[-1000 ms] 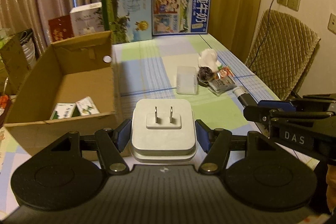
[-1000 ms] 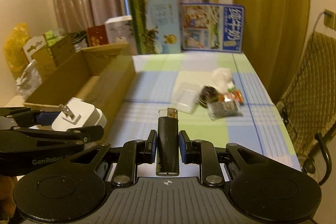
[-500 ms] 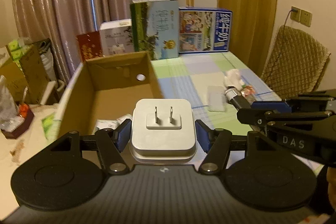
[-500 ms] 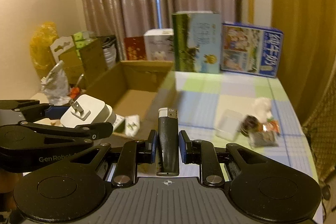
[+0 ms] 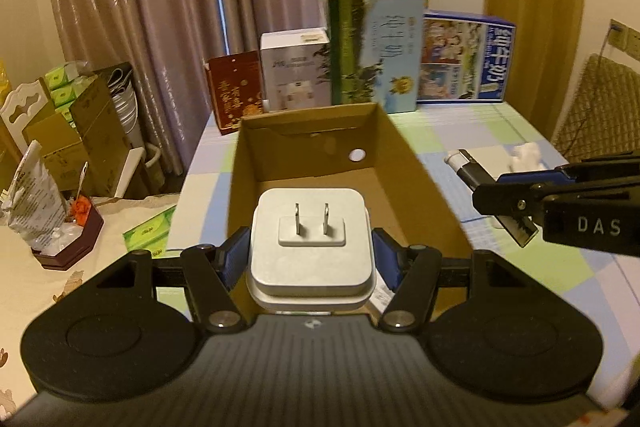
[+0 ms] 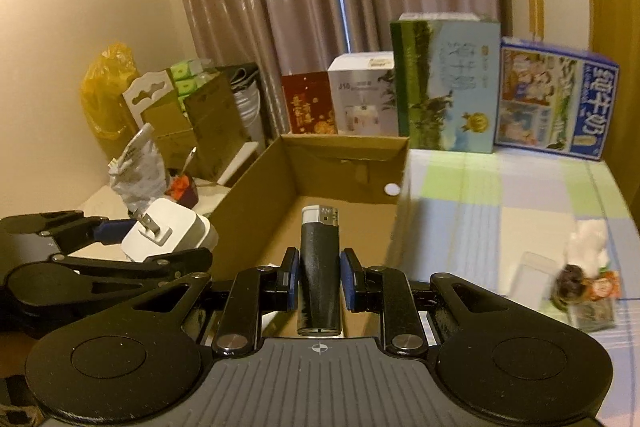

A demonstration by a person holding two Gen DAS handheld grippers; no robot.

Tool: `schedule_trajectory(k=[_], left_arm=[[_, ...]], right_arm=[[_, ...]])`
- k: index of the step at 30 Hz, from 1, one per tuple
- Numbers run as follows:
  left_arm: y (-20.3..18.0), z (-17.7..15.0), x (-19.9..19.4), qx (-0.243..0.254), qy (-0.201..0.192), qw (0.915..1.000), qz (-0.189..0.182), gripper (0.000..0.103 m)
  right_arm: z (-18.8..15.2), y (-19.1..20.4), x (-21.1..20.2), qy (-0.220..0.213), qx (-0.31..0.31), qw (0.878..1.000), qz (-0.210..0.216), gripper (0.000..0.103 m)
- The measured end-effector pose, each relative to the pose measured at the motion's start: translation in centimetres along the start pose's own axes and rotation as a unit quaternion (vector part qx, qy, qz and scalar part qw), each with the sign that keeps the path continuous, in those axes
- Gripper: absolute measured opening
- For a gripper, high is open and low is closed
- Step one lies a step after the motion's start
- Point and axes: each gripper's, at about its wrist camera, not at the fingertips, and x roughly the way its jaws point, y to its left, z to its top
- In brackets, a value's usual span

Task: Organize objects
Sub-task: 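Lower the plug adapter and lighter into the cardboard box and open both tools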

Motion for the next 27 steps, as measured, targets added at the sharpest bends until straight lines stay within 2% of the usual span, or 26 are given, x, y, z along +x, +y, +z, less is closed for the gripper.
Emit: schedule_trajectory(k=[7, 14, 21, 23, 25, 27], left_arm=[[1.3, 0.5, 4.2, 0.000, 0.017, 0.9998, -0.010, 0.060], [1.3, 0.1, 7.5, 0.006, 0.029, 0.9994, -0.016, 0.060], [1.3, -0.2, 9.6, 0.006, 0.034, 0.9991, -0.024, 0.060], [1.4, -0.3, 9.9, 0.002, 0.036, 0.9991, -0.022, 0.061], [1.5, -0.3, 9.9, -0.003, 0.033, 0.9993, -0.018, 0.061], [1.5, -0.4, 9.4, -0.004, 0.030, 0.9994, -0.015, 0.061]], right_arm=[[1.0, -1.2, 4.7, 0.024, 0.025, 0.999, 0.004, 0.019], [0.8, -2.6, 7.2, 0.037, 0.036, 0.999, 0.005, 0.019], [0.6, -3.5, 8.4, 0.023, 0.038, 0.999, 0.015, 0.019], [0.6, -3.8, 8.2, 0.013, 0.042, 0.999, 0.013, 0.026], [0.7, -4.2, 7.7, 0.001, 0.050, 0.999, 0.014, 0.044], [0.9, -4.5, 6.9, -0.010, 0.053, 0.998, 0.013, 0.046]])
